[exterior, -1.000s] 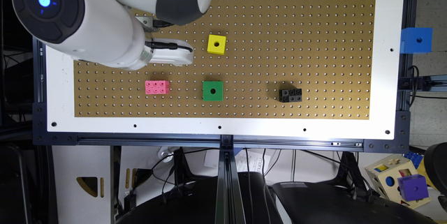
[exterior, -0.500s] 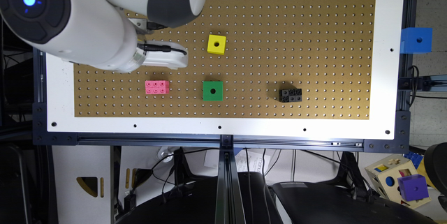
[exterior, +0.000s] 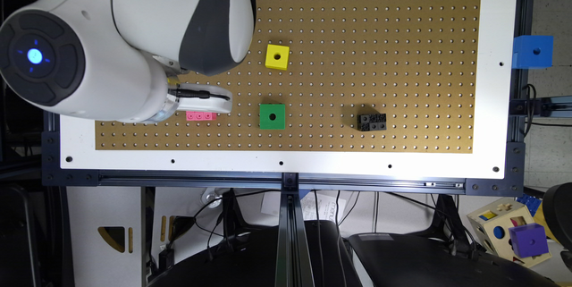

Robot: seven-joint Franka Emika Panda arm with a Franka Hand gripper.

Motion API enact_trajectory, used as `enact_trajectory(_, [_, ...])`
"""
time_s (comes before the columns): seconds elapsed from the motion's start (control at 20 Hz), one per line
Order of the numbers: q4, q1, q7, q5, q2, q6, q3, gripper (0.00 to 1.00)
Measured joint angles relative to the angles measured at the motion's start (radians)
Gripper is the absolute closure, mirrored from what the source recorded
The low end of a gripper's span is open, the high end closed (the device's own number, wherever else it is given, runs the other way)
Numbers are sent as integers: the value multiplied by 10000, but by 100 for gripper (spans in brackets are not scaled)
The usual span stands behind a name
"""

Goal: Pick up pink block.

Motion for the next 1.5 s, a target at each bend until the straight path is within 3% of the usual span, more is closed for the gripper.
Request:
enact_trajectory(0.25, [53, -2, 0, 0, 700, 571, 0, 0])
enact_trajectory(0.75, [589, -148, -96, -8, 947, 577, -6, 0])
enact_trajectory(0.95, [703, -150, -102, -8, 1661, 1037, -5, 0])
enact_trajectory(1.1, [1085, -151, -105, -9, 2235, 1215, -5, 0])
enact_trajectory(1.2, [1289, -152, -107, -9, 2377, 1183, -5, 0])
enact_trajectory(1.45, [1367, -161, -124, -4, 2596, 1257, 4, 0])
enact_trajectory(1.5, [1394, -166, -137, -4, 2610, 1231, 26, 100])
